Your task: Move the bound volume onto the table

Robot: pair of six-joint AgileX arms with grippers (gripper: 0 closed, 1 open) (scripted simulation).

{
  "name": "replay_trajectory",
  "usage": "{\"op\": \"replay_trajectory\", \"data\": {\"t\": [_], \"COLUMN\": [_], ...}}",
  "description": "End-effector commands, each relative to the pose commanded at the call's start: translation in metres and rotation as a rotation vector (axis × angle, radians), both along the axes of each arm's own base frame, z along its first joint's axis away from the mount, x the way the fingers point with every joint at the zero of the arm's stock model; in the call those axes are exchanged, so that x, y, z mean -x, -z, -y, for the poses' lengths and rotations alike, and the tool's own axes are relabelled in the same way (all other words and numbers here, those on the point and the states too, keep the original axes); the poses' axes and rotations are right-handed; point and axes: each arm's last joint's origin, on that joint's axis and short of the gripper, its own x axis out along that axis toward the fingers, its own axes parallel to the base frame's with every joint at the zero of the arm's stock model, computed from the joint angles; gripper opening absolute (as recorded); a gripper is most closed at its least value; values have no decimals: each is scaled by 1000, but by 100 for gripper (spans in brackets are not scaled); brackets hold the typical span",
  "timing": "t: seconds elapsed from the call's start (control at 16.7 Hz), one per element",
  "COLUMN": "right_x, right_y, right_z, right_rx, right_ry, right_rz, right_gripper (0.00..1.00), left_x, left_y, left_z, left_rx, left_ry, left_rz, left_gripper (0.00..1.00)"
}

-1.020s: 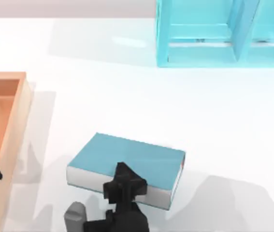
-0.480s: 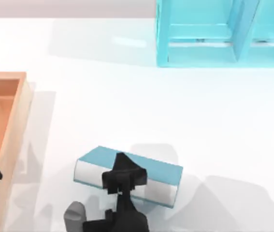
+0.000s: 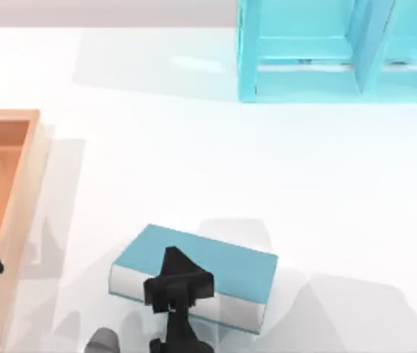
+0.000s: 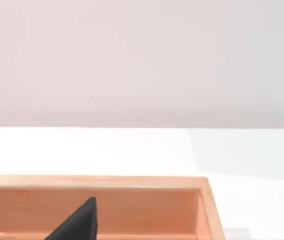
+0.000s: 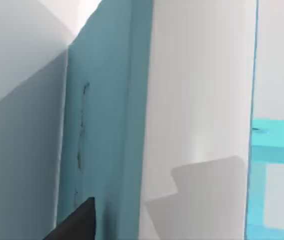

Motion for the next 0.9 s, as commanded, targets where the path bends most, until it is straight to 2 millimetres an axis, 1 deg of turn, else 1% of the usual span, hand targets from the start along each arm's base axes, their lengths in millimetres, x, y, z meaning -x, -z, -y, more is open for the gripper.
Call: {"op": "replay_trajectory", "data": {"t": [0.12, 0.3, 0.42, 0.54, 0.72, 0.9], "right_x": [23, 65, 91, 113, 132, 136], "right_y": [2, 8, 11, 11, 7, -1], "right_z": [-7, -13, -12, -9, -1, 4], "right_rx": [-16, -28, -25, -17, -1, 13], "right_ry": [-32, -74, -88, -90, -69, -28], "right_rz": [-14, -39, -49, -51, -40, -19], "right_gripper": [100, 100, 100, 100, 100, 100], "left_x": [0, 0, 0, 0, 0, 0], "left_y": [0, 0, 0, 0, 0, 0], "left_z": [0, 0, 0, 0, 0, 0], "left_rx": [0, 0, 0, 0, 0, 0], "left_ry": [0, 0, 0, 0, 0, 0], "left_rz": [0, 0, 0, 0, 0, 0], "left_gripper": [100, 100, 100, 100, 100, 100]}}
